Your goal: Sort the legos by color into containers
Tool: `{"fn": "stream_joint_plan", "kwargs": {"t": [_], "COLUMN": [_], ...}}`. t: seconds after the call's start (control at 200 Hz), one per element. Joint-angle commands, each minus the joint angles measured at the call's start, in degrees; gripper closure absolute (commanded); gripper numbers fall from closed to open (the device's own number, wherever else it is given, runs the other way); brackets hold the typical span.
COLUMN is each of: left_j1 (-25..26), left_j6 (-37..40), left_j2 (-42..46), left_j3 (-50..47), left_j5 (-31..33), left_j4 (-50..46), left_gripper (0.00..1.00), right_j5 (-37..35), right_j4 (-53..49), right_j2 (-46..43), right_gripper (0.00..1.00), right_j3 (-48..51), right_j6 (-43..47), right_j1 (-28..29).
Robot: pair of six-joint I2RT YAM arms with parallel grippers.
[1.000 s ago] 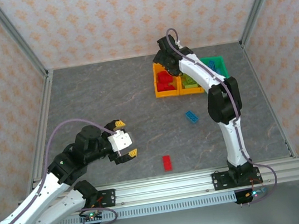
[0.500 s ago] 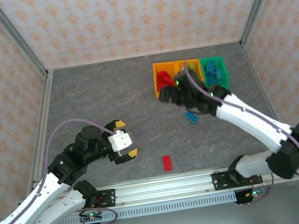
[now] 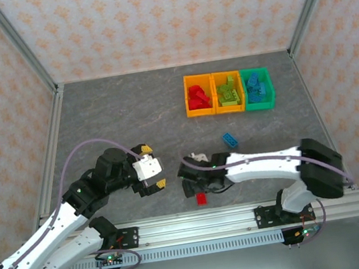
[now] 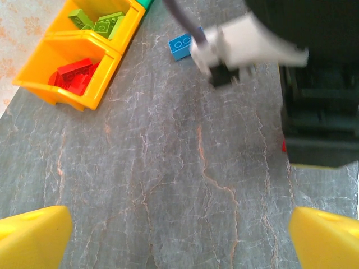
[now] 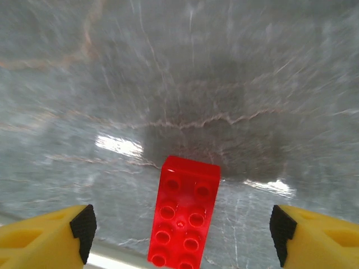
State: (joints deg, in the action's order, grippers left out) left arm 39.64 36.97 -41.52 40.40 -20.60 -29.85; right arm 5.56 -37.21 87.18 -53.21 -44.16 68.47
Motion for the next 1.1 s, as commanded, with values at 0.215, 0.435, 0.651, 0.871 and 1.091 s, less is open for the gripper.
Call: {"fn": "stream_joint_plan", "kwargs": {"t": [0.215,0.435,0.651,0.871,1.091], "left_j1": [-0.4,-0.4,-0.4,-0.4,-0.5], "left_j6": [-0.1,-0.1,-0.1,-1.6,-9.8], "left_j2": [1.7,1.3,1.4,1.5,0.0], "left_j3": [-0.9,-0.7,-0.5,-0.8,-1.3], "left_j5": [1.2,0.6,0.4,1.9,3.8], "left_j4": [-0.6,-0.7,-0.5,2.7,10.7], "left_gripper": [0.00,0.00,0.00,0.00,0.00], "right_j5": [-1.6,-7.1,-12.6,-13.2,-11.8], "right_j4": [1.4,-1.0,0.3,4.2,6.7], "right_j2": [6.5,0.1,-7.4,-5.0,8.3], "right_gripper": [0.49,0.69,0.70,0.71,0.71], "right_j3": [0.8,2.6,1.2,-8.3,-24.4], "right_j6": [-4.9,-7.7,-1.3,12.1,24.5], "right_j1": [1.5,0.8,-8.3,-21.4,-34.3]}}
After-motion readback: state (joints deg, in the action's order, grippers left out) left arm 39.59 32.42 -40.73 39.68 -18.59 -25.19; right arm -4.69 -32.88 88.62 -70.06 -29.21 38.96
